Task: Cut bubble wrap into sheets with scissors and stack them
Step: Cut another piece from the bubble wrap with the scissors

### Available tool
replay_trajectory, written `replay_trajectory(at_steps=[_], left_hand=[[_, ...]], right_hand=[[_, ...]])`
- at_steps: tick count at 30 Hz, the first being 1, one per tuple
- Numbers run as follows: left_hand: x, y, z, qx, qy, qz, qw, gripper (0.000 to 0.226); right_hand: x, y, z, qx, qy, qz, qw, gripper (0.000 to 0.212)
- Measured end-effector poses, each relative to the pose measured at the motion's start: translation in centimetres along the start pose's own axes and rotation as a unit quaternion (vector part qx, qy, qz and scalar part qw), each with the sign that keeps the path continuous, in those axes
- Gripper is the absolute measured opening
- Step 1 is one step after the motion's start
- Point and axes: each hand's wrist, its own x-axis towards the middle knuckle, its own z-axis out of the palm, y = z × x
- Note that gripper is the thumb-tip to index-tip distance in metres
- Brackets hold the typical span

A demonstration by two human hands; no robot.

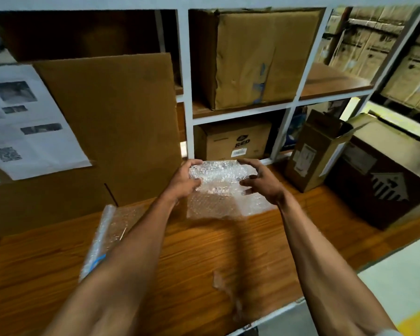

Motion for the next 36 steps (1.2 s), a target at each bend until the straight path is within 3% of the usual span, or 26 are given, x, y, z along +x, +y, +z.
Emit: replay_trajectory(at_steps=[10, 16, 28, 36], left_hand=[[7.1, -0.9, 10.2, -0.029, -0.022, -0.059, 0.998, 0.065], [10.4, -2.5, 15.9, -0.022, 0.004, -0.089, 0.996, 0.064], [17.0, -6.2, 20.9, 0.127, 0.074, -0.134, 0.98, 0.059], [18.6, -8.2, 21.6, 0.193, 0.116, -0.139, 0.964, 0.065]], right_hand=[[5.3, 4.0, -11.2, -0.091, -0.044, 0.056, 0.993, 0.079], [8.0, 8.2, -15.7, -0.14, -0.048, 0.065, 0.987, 0.081], [16.2, 16.6, -18.1, -0.304, -0.043, 0.003, 0.952, 0.078], [19.7, 18.6, -17.9, -0.372, -0.042, -0.02, 0.927, 0.079]])
